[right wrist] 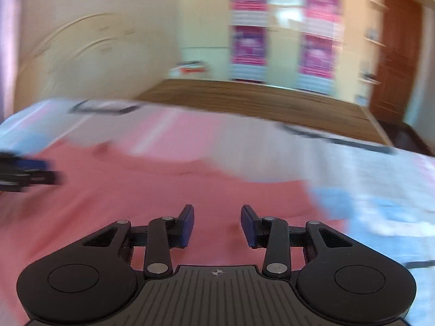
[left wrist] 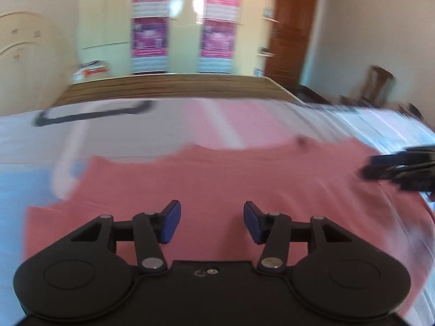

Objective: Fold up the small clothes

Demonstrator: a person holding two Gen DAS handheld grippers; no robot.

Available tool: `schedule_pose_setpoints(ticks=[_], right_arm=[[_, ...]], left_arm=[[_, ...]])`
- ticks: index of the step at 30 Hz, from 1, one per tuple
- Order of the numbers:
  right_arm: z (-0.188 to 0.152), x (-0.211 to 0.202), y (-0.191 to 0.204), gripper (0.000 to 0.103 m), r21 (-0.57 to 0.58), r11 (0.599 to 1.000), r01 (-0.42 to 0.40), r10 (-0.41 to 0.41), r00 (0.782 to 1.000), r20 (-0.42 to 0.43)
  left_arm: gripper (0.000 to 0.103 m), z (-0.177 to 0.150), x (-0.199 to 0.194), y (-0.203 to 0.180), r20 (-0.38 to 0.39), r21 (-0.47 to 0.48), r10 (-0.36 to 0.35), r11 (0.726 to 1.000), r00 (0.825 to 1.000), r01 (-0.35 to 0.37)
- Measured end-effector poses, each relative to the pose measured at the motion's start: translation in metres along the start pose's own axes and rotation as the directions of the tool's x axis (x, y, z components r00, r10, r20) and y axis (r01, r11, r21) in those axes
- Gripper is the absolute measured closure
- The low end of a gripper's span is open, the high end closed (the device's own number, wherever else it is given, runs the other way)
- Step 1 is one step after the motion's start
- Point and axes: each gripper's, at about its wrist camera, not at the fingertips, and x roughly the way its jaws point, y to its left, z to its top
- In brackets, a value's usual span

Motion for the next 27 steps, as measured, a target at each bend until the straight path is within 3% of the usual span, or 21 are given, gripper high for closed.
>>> schedule_pose_setpoints(ticks=[2, 6, 10, 13, 18, 20, 24, 27], right_arm=[[-0.014, 0.022, 0.019, 0.064, -0.064, 0.998, 0.004, -0.009, 0.997, -0.081], [-0.015, 0.022, 0.013, 0.064, 0.056, 0.996, 0.063, -0.060, 0.997, -0.053], [-0.021, -0.018, 0.037, 0.064, -0.014, 0.999, -0.050, 0.051, 0.998, 0.037], [-0.038, -0.009, 0.054, 0.064, -0.064, 0.996, -0.067, 0.067, 0.998, -0.016], [-0.037, -0.007, 0.047, 0.064, 0.017, 0.999, -0.028, 0.028, 1.000, 0.002], [-0.045, -0.027, 0.042, 0.064, 0.022, 1.000, 0.012, -0.012, 1.000, 0.021], [-0.071, -0.057, 0.008, 0.064, 0.063, 0.987, 0.145, -0.142, 0.988, -0.056], [-0.095, -0.090, -0.017, 0.064, 0.077, 0.978, 0.195, -0.189, 0.979, -0.076]], left_arm=[[0.051, -0.011, 0.012, -0.009, -0.027, 0.010, 0.026, 1.000, 0.999, -0.025], [0.055, -0.010, -0.006, -0.006, -0.006, -0.035, 0.032, 0.999, 0.999, -0.032], [0.052, -0.023, -0.040, -0.028, 0.055, -0.011, -0.022, 1.000, 0.998, 0.023], [0.052, -0.038, -0.028, -0.048, 0.007, 0.012, -0.033, 0.999, 0.999, 0.033], [0.052, -0.039, -0.037, -0.053, 0.030, 0.014, 0.015, 1.000, 0.999, -0.015], [0.052, -0.040, -0.048, -0.042, 0.051, 0.019, 0.066, 0.998, 0.997, -0.067], [0.052, -0.060, -0.062, 0.010, 0.000, -0.062, 0.160, 0.985, 0.987, -0.160], [0.050, -0.085, -0.082, 0.042, -0.022, -0.096, 0.223, 0.970, 0.975, -0.224]])
